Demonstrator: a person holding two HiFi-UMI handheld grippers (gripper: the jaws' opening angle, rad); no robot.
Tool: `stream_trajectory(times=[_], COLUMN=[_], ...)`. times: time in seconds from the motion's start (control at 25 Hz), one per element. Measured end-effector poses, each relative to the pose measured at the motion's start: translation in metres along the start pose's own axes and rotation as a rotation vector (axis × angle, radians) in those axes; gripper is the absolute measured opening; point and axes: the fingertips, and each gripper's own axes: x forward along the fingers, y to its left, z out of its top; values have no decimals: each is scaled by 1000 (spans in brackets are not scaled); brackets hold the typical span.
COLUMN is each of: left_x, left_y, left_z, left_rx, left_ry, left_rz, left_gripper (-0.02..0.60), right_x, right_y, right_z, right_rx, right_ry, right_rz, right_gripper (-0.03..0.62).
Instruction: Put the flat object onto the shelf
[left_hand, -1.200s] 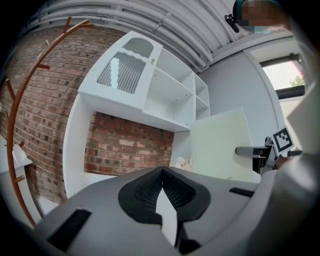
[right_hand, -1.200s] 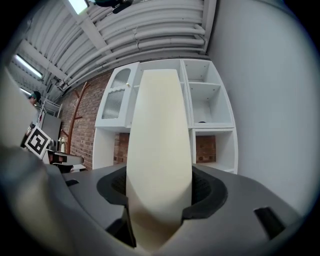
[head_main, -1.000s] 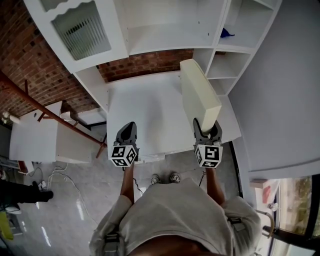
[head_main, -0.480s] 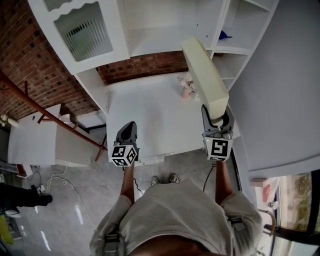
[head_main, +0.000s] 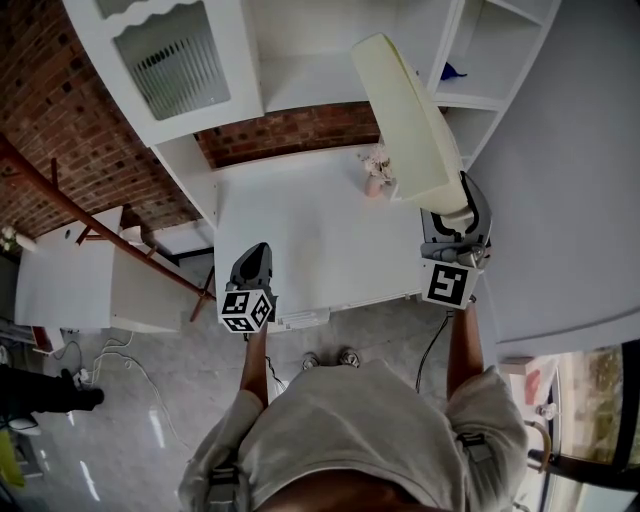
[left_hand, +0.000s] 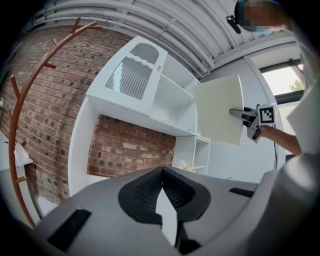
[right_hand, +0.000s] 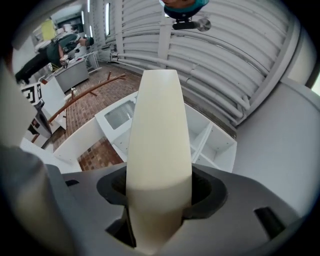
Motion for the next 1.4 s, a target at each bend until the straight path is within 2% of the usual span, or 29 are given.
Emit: stream_trajectory(times=[0.2, 0.56, 0.76, 1.4], left_x=[-3, -7, -10, -19], left_y=[3, 10, 15, 34], left_z=[0, 1, 0, -5], left_rx=[-2, -6, -10, -32], left_ry=[0, -2, 0, -5], left_rz=[5, 16, 25, 67], left_gripper=[12, 12, 12, 12], right_x=[10, 36, 47, 105], right_y=[0, 14, 24, 68], right_z=[16, 28, 29, -8], right_rx=[-102, -364, -435, -707], right_ry=[-36, -90, -96, -28], right_rz=[12, 45, 81, 218], right_gripper=[278, 278, 278, 278])
